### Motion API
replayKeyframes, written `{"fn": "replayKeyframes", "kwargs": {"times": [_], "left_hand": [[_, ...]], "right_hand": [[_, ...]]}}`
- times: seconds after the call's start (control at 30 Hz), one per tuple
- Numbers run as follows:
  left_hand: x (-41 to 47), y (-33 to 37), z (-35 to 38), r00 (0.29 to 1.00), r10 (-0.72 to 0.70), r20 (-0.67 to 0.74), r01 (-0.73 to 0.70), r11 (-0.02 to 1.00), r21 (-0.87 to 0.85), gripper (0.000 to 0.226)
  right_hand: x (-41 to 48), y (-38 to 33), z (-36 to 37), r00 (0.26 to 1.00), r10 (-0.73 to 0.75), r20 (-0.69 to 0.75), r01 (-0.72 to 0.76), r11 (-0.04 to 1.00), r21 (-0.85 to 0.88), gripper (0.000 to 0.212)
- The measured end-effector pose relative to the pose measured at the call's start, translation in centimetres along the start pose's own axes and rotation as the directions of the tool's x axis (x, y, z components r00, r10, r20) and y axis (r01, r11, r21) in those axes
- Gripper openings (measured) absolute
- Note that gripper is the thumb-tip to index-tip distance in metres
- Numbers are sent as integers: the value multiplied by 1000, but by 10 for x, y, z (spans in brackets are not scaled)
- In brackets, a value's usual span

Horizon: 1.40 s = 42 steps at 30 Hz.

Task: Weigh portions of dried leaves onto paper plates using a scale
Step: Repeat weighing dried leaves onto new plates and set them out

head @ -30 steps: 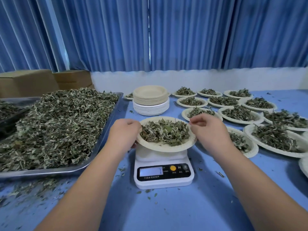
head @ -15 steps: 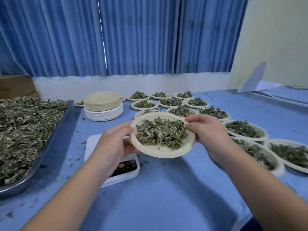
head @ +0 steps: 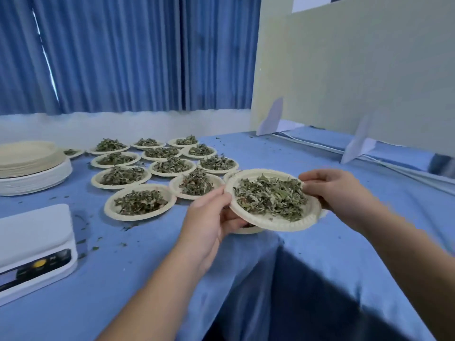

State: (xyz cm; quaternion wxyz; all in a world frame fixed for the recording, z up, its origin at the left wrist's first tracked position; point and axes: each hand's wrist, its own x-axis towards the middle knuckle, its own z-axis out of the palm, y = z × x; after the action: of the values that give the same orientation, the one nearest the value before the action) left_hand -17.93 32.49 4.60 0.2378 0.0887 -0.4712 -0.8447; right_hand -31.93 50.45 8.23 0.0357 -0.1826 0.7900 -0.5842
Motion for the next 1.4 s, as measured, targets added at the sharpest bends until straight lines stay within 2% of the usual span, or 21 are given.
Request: {"fn": "replayKeyframes", "kwargs": {"times": [0.17, 0.27, 0.43, 0.6, 0.8, 0.9, 1.0, 1.17, 1.27, 1.4], "left_hand": [[-8, -49, 53, 980, -107, 169, 112, 993, -21, 24], [-16, -73, 78, 970, -165, 180, 172, 985, -23, 20], [-23, -100, 102, 932, -277, 233, 260, 960, 100, 22], [-21, -112, 109, 904, -372, 210, 330, 921, 209, 40], [-18, -119, 109, 896, -409, 173, 360, 897, 256, 20], [-18, -118, 104, 911, -394, 124, 358, 902, 241, 12], [-13, -114, 94, 924, -376, 72, 352, 908, 227, 26], [-3, -86, 75, 952, -302, 47, 294, 946, 139, 21], [1, -55, 59, 971, -237, 39, 234, 969, 79, 20], [4, -9, 28, 991, -135, -23, 137, 987, 87, 20]], "right_hand": [[-6, 42, -74, 991, 98, -91, -100, 995, -8, 17], [-9, 66, -113, 980, 153, -128, -157, 987, -23, 19], [-10, 98, -147, 961, 219, -167, -235, 969, -80, 18], [-10, 120, -151, 943, 249, -221, -284, 948, -144, 17], [-5, 127, -148, 949, 196, -248, -269, 912, -310, 12], [-4, 127, -147, 949, 147, -281, -270, 838, -475, 11], [-6, 118, -143, 943, 61, -327, -236, 814, -530, 14], [-6, 87, -120, 921, -90, -380, -154, 810, -566, 19], [-4, 60, -82, 942, -164, -294, -24, 838, -545, 21], [1, 21, -5, 956, -272, -107, 180, 836, -519, 25]]}}
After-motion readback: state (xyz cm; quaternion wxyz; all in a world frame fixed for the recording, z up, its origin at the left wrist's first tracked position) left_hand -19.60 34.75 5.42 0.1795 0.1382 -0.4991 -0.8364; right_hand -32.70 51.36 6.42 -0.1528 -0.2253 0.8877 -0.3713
